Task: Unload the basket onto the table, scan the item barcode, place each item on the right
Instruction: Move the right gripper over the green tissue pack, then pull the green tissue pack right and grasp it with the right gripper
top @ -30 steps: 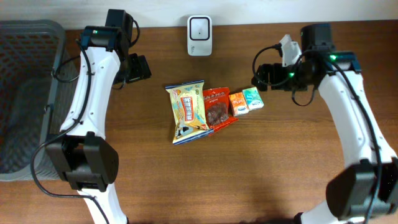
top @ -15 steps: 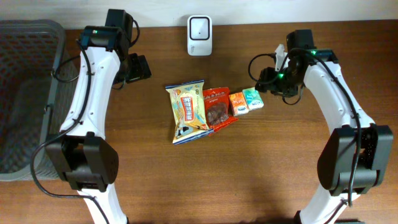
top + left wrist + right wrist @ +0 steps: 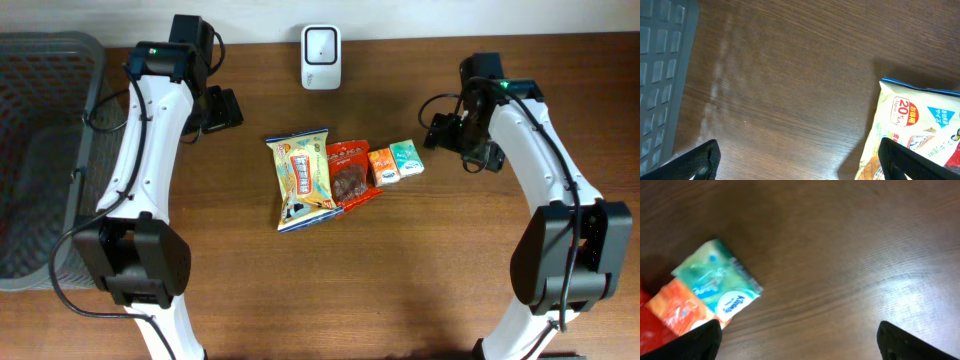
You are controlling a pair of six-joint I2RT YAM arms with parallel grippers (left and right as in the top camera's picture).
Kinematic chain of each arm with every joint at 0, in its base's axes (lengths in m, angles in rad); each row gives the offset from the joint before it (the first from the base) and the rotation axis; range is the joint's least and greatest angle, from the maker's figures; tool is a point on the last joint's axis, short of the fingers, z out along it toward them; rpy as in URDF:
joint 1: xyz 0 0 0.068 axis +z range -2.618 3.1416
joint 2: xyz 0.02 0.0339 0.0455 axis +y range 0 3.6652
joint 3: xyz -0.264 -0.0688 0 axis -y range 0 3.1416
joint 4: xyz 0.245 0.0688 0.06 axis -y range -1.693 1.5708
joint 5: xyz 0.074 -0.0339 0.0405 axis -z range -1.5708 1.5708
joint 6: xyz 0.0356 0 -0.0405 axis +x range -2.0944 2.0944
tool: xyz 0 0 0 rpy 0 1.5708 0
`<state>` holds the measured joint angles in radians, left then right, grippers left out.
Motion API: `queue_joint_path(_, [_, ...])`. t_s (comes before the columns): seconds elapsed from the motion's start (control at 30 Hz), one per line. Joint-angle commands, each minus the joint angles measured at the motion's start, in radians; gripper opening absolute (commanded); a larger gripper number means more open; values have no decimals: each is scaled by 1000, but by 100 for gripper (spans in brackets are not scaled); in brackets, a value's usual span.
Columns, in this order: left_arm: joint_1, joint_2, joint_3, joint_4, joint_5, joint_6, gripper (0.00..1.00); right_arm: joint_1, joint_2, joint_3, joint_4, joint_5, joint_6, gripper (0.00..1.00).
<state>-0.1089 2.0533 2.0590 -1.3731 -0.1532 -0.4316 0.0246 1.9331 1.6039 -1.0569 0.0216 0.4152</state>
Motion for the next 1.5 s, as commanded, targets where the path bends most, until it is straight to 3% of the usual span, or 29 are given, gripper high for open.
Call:
queue_joint_path(0.0, [0,0,0,0,4,-10,99,-5,5,17,37,-77,-187,99])
queue_joint_path(0.17, [0,0,0,0,4,-10,99,-5,13,-10,109,-166,-261,97])
queue_joint_path(0.3, [0,0,0,0,4,-10,99,-5,55,-57,173,-257,-356,88])
queue_joint_path(0.37, [0,0,0,0,4,-10,99,-5,109,-63,206,-271,-356,78])
queue_joint_path(0.57, [0,0,0,0,4,-10,99,-5,234,-63,292,-385,-356,76])
queue_joint_path(0.63, [0,0,0,0,4,-10,99,-5,258,-63,295,-396,-356,53])
queue_joint_path(0.67, [0,0,0,0,4,-10,99,-5,262,-63,294,-407,-356,50])
queue_joint_path(0.73, [0,0,0,0,4,-10,99,-5,272,-63,283,-442,-355,29])
queue_joint_path(0.83, [0,0,0,0,4,-10,99,-8,272,-58,266,-584,-355,9])
queue_joint_path(0.9, [0,0,0,0,4,-10,99,-28,272,-23,227,-776,-356,4])
queue_joint_path(1.07, [0,0,0,0,4,-10,99,-146,272,148,37,-951,-359,4])
queue_joint_path(1.17, [0,0,0,0,4,-10,99,-153,272,151,-51,-1039,-517,4])
queue_joint_path(1.27, [0,0,0,0,4,-10,99,-136,272,151,-59,-819,-493,5])
queue_joint_path(1.3, [0,0,0,0,4,-10,99,-130,272,150,-59,-662,-420,31])
queue_joint_path(1.33, [0,0,0,0,4,-10,99,-129,272,150,-63,-525,-354,41])
queue_joint_path(1.37, [0,0,0,0,4,-10,99,-129,272,150,-68,-396,-294,79])
queue_joint_path(1.4, [0,0,0,0,4,-10,99,-129,272,150,-71,-341,-294,98])
queue_joint_path(1.47, [0,0,0,0,4,-10,99,-128,272,151,-80,-340,-299,98])
